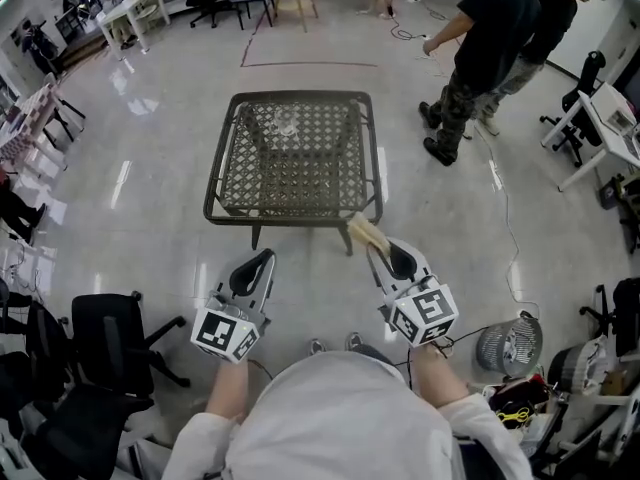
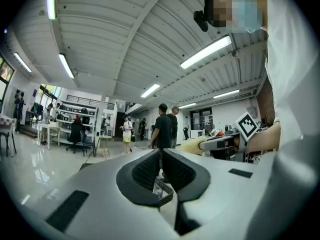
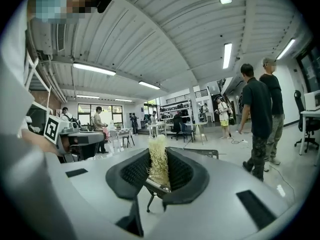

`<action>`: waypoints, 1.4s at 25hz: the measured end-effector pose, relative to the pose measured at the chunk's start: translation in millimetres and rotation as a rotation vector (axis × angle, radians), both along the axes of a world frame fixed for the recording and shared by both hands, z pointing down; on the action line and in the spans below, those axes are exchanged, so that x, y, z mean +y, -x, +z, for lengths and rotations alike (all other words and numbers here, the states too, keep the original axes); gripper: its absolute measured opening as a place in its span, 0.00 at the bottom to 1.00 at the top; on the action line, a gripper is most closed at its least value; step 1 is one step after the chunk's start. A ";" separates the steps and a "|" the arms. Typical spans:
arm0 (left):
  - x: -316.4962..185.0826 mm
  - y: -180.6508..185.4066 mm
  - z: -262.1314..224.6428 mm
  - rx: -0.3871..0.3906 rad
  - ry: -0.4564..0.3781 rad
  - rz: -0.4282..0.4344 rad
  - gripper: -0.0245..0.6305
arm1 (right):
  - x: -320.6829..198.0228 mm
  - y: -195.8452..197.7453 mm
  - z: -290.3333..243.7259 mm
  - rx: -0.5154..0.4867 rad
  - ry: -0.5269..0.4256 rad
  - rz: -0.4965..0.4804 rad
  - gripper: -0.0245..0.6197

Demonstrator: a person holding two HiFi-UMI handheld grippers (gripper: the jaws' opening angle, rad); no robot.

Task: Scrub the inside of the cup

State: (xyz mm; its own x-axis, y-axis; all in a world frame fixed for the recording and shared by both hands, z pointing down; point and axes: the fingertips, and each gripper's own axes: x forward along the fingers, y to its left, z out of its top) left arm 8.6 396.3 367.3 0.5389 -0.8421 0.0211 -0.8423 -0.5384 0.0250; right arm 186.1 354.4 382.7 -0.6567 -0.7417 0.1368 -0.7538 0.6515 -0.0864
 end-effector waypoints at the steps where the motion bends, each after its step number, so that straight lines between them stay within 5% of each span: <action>1: 0.8 2.8 0.8 0.002 0.002 0.002 0.10 | 0.8 2.0 0.0 -0.001 0.003 0.002 0.18; 14: -30.8 40.7 15.2 0.042 0.027 -0.040 0.10 | -31.0 14.1 6.7 0.014 0.011 0.040 0.18; 35: -190.7 33.1 23.5 0.025 0.045 -0.125 0.10 | -203.8 21.7 12.3 0.028 0.004 -0.089 0.18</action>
